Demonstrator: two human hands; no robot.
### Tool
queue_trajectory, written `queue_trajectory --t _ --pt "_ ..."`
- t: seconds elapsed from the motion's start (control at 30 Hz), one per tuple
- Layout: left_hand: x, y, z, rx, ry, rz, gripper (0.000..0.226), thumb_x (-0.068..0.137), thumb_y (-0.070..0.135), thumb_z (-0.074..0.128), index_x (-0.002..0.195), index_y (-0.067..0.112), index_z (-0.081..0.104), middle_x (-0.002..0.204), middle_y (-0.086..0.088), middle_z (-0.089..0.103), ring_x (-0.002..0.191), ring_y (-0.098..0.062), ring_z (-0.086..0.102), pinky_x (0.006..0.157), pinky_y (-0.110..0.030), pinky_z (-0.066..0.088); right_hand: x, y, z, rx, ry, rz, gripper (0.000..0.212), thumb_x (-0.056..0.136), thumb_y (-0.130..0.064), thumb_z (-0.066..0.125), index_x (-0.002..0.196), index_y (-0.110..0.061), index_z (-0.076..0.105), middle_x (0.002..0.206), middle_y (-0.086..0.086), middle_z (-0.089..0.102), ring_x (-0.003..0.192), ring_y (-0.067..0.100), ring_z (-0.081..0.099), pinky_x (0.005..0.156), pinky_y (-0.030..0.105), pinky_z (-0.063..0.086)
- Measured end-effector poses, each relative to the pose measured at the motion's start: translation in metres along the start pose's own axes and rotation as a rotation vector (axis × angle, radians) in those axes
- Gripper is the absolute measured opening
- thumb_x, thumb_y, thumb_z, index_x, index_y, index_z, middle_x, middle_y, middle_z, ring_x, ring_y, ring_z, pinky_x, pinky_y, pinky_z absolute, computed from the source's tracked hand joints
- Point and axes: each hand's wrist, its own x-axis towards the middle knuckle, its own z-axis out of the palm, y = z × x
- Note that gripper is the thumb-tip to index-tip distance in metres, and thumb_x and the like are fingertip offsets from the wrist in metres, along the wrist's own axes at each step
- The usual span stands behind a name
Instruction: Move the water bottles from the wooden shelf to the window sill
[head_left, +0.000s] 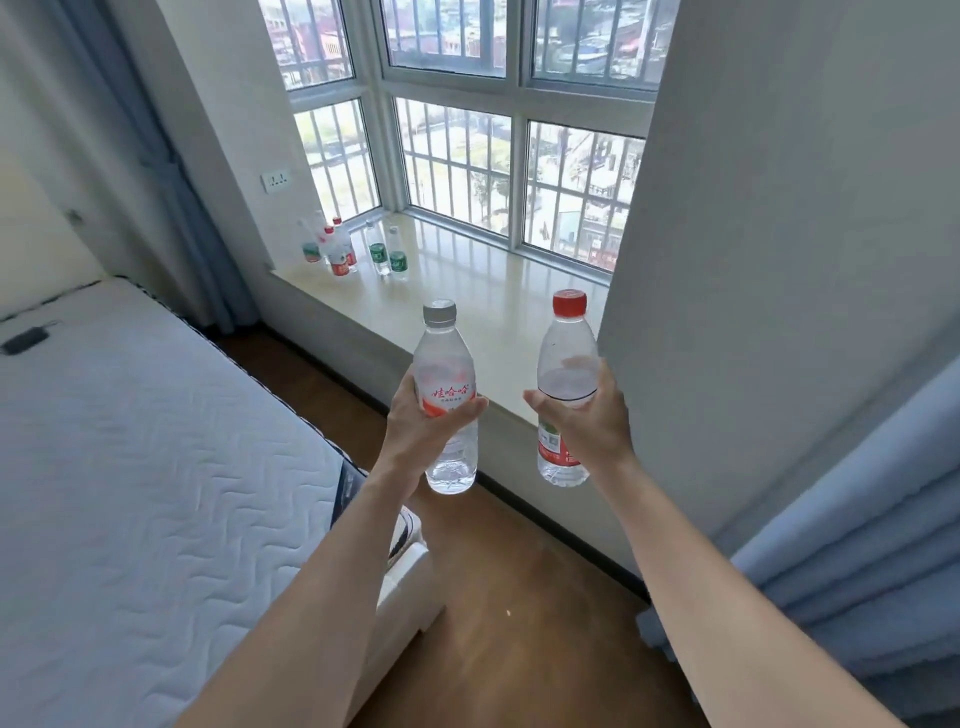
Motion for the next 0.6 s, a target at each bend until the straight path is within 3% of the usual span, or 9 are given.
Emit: queue_trajectory --t 0.23,0.6 --pt "0.062 -0.013 -0.021 0.023 0.107 0.005 0.054 0.07 0.022 0.088 0.114 0.023 0.056 0.095 0.006 0.066 0.086 -0.011 0.067 0.062 -0.01 0.052 0.059 0.004 0.05 0.019 -0.088 0.015 0.058 0.068 -0.03 0.091 0.113 -0.025 0.056 0.096 -0.006 0.066 0.09 0.016 0.068 0.082 0.04 0.059" --pt "0.222 -0.038 -0.023 0.074 0.296 -0.001 0.057 0.075 0.023 0.084 0.122 0.024 0.051 0.103 0.003 0.064 0.097 -0.017 0.065 0.08 -0.024 0.054 0.238 0.028 0.139 0.068 -0.25 -0.029 0.063 0.053 -0.053 0.084 0.105 -0.032 0.054 0.094 -0.004 0.066 0.089 0.017 0.068 0.082 0.049 0.06"
